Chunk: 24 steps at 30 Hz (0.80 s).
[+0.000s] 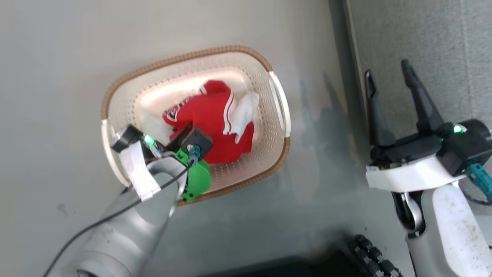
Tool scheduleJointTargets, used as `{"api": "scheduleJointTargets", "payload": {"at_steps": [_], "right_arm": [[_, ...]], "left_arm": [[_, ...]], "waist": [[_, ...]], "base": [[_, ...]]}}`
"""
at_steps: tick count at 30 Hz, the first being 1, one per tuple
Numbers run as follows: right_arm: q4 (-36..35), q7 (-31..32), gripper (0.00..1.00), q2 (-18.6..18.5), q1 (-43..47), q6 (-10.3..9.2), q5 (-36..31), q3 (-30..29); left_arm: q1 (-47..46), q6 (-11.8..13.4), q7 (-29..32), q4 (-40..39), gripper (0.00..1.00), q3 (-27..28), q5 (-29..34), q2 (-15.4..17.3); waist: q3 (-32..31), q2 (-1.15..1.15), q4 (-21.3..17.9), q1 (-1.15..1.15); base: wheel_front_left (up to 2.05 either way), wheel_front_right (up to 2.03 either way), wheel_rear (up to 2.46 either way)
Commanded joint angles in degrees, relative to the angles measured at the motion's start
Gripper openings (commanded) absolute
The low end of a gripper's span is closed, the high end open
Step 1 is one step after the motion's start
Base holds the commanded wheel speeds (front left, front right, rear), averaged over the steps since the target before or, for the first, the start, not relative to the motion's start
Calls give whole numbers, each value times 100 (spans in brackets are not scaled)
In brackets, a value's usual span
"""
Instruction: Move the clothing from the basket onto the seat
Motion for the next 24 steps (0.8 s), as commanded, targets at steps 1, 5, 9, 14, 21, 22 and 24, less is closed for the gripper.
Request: {"api": "scheduleJointTargets", "payload": {"at_steps": [1,5,9,14,21,22,24], "right_arm": [[49,-11,100,-17,170,-8,-29,4],[161,-11,100,-17,440,-8,-37,76],[275,-11,100,-16,730,-8,8,165],[412,-11,100,-17,1176,-8,66,277],[554,-11,100,-17,1736,-8,125,446],[566,-11,100,-17,1810,-8,133,463],[566,-11,100,-17,1899,-8,163,492]], "left_arm": [[211,37,-45,-134,0,87,-126,-18],[695,154,-42,-893,0,364,-371,-16],[1238,209,-41,-1569,0,699,-605,74],[1911,272,-42,-2368,0,1120,-732,136],[2655,304,-43,-3335,0,1560,-754,255],[2742,309,-43,-3495,0,1629,-756,266],[2870,290,-43,-3744,0,1738,-800,279]], "waist": [[-974,43,321,0],[-1651,43,421,0],[-2346,43,458,0],[-3232,43,456,0],[-4152,43,389,0],[-4252,43,378,0],[-4377,43,357,0]], "base": [[0,0,0],[0,0,0],[0,0,0],[0,0,0],[0,0,0],[0,0,0],[0,0,0]]}}
